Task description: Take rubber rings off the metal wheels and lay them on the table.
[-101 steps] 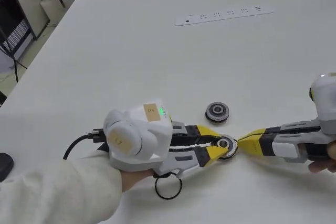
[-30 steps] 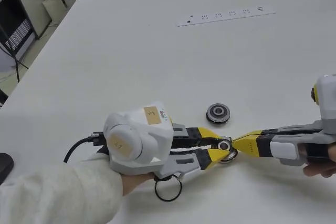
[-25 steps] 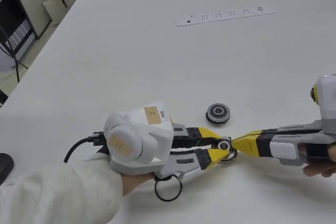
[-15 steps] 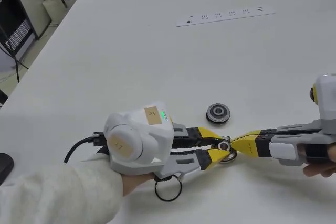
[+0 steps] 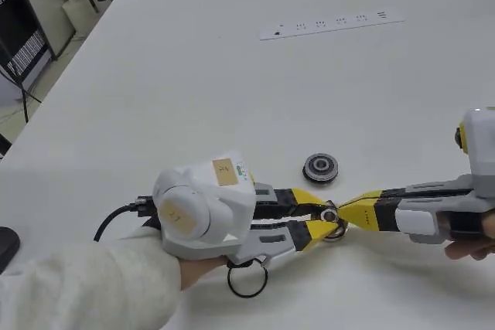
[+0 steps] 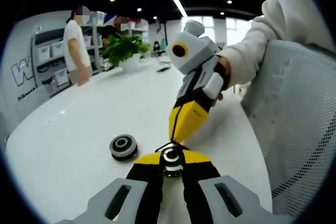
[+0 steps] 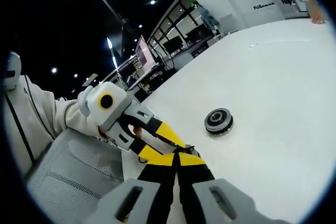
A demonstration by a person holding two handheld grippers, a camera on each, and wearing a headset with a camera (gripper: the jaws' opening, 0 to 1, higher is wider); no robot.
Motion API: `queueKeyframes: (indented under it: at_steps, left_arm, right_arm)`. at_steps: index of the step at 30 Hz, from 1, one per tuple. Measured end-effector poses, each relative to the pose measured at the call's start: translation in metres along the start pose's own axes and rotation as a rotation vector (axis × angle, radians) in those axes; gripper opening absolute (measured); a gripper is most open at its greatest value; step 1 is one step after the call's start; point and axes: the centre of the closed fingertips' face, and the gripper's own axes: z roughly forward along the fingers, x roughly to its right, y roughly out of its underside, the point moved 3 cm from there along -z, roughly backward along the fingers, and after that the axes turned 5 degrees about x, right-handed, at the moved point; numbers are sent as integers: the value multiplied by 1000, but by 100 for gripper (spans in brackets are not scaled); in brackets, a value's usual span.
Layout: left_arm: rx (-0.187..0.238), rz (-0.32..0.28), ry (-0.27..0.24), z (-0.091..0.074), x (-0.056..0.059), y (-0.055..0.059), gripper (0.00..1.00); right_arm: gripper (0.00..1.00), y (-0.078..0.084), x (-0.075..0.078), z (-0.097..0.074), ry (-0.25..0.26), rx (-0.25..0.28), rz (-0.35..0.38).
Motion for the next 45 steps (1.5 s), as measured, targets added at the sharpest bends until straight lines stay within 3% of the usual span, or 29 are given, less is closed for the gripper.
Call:
queueKeyframes:
  at_steps: [6, 13, 15, 17, 21, 25, 28, 30, 32, 36, 45]
  left_arm:
    - [1, 8, -2, 0, 0, 0, 13]
    - [1, 13, -13, 0, 0, 0, 14]
    - [-4, 42, -19, 0, 1, -1, 14]
    - [-19, 113, -14, -1, 1, -2, 14]
    - [-37, 118, -3, -3, 0, -6, 14]
    - [-40, 85, 24, -7, 2, -9, 20]
    - [-58, 100, 80, -11, 11, -10, 29]
    - [-64, 111, 91, -13, 14, -11, 34]
    - [-54, 87, 109, -17, 17, -15, 38]
    - [-30, 57, 104, -24, 18, -24, 49]
    - [-6, 54, 82, -46, 15, -38, 57]
  right_arm:
    - [0, -3, -5, 1, -24, 11, -6]
    - [0, -2, -1, 1, 1, 0, -17]
    - [0, 1, 3, 3, 25, -29, -47]
    - [0, 0, 1, 2, 17, -22, -37]
    - [0, -1, 2, 1, 22, -25, -43]
    - [0, -3, 1, 0, 26, -25, -59]
    - [0, -4, -2, 1, 17, -30, -77]
    - [0, -4, -3, 0, 14, -30, -79]
    - [0, -5, -4, 0, 12, -32, -90]
    - [0, -5, -8, -3, 1, -36, -103]
    - [0, -9, -15, -8, -14, -32, -104]
